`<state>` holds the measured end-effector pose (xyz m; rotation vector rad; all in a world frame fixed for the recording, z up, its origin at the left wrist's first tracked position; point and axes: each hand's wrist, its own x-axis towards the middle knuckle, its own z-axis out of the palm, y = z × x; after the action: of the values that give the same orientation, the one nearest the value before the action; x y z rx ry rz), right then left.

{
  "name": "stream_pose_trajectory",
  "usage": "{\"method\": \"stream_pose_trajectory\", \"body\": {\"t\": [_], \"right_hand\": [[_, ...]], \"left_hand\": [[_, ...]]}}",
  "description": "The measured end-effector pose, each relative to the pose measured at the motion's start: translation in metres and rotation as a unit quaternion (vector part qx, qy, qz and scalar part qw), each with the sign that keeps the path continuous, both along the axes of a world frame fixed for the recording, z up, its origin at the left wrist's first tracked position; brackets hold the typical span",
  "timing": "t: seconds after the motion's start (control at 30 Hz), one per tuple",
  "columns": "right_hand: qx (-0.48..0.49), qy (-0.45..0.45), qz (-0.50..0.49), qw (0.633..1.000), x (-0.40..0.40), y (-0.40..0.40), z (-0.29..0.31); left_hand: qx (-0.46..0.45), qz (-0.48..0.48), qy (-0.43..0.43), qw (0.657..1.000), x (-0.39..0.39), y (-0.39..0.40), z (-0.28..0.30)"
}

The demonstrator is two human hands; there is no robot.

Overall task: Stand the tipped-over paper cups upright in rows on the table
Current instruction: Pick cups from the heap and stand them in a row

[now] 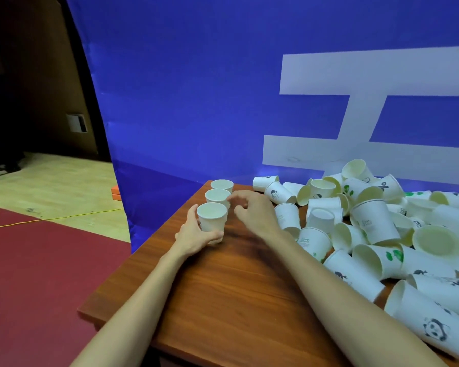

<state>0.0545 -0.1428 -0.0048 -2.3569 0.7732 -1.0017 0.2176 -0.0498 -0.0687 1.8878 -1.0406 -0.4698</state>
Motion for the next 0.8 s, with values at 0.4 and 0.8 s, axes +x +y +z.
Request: {"method": "stream_pose_trajectory", "body": {"t": [0.4, 0.8], "right_hand": [[-0.017, 0.255, -0.26, 0.931, -0.036, -0.069, -0.011], [0.021, 0.106, -0.07, 0.992, -0.03, -0.003, 0.011]], "left_hand": [[-0.025, 0.038, -0.06, 0.997, -0.003, -0.004, -0.009], [-0.148, 0.082, 0.125, 0.978, -0.021, 0.019, 0.008]]}}
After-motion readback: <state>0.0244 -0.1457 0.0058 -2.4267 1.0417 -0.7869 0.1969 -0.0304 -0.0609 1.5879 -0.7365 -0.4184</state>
